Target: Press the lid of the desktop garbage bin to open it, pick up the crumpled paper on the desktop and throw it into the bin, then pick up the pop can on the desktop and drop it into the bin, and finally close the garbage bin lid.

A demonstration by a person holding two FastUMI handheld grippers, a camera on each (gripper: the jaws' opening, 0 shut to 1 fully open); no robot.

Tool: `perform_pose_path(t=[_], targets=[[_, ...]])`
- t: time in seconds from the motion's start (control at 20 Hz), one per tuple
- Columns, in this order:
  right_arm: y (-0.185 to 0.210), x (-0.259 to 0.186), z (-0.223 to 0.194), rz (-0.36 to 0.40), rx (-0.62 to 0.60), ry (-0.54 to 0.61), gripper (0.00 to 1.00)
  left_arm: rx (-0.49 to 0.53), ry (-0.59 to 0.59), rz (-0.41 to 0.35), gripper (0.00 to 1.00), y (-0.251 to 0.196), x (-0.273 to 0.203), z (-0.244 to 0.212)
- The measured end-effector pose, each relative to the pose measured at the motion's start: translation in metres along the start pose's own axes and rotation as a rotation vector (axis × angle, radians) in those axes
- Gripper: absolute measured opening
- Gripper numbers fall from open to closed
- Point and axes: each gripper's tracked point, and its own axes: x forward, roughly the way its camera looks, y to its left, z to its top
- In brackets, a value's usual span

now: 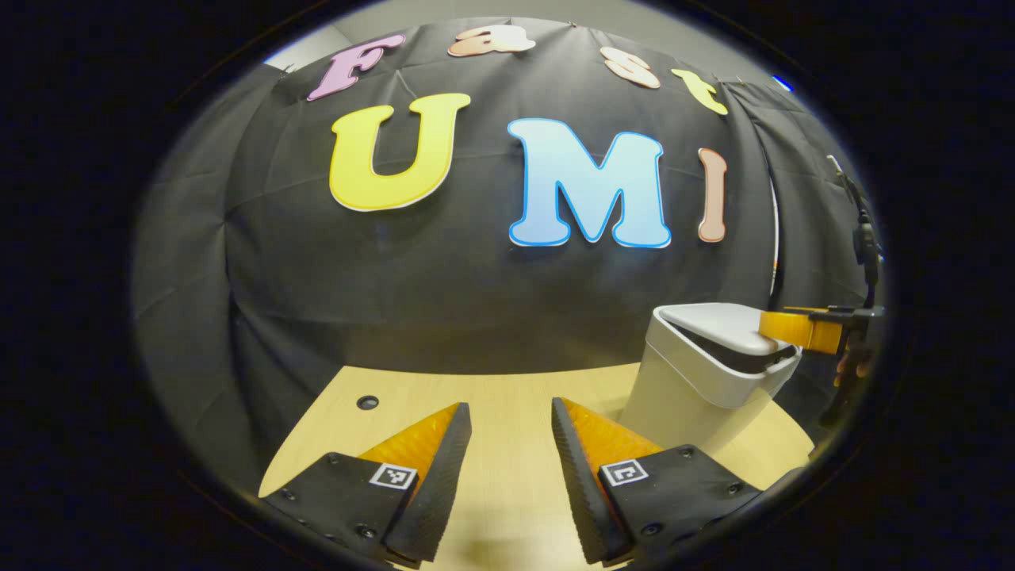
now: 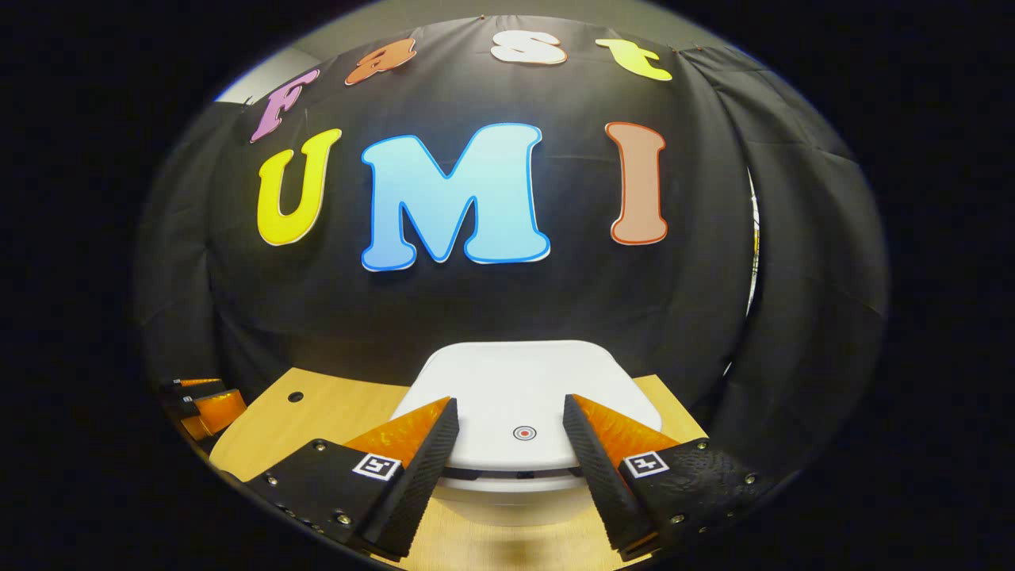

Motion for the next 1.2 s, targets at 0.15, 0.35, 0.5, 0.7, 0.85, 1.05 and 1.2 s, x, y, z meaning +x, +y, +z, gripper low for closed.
perform_pose_path(t=[0.15, 0.35, 0.5, 0.7, 0.85, 1.05, 1.2], targets=[[0.0, 0.0, -0.008, 0.0, -0.004, 0.009, 0.87, 0.002, 0.002, -0.003, 0.7, -0.002, 0.003, -0.001], [0.001, 0.001, -0.011, -0.007, -0.015, 0.006, 0.87, 0.003, 0.008, -0.008, 0.71, -0.002, 0.006, -0.002], [0.001, 0.002, -0.013, -0.011, -0.028, -0.005, 0.87, 0.001, 0.012, -0.015, 0.71, -0.006, 0.01, -0.003], [0.001, 0.002, -0.016, -0.014, -0.04, -0.063, 0.87, 0.003, 0.016, -0.027, 0.7, -0.01, 0.013, -0.005], [0.001, 0.001, -0.018, -0.009, -0.038, -0.065, 0.88, 0.004, 0.017, -0.031, 0.7, -0.012, 0.014, -0.005], [0.001, 0.001, -0.021, 0.001, -0.019, -0.084, 0.88, 0.002, 0.016, -0.037, 0.7, -0.015, 0.015, -0.004], [0.0, 0.002, -0.021, -0.001, -0.014, -0.096, 0.88, 0.005, 0.014, -0.039, 0.7, -0.018, 0.013, -0.004]])
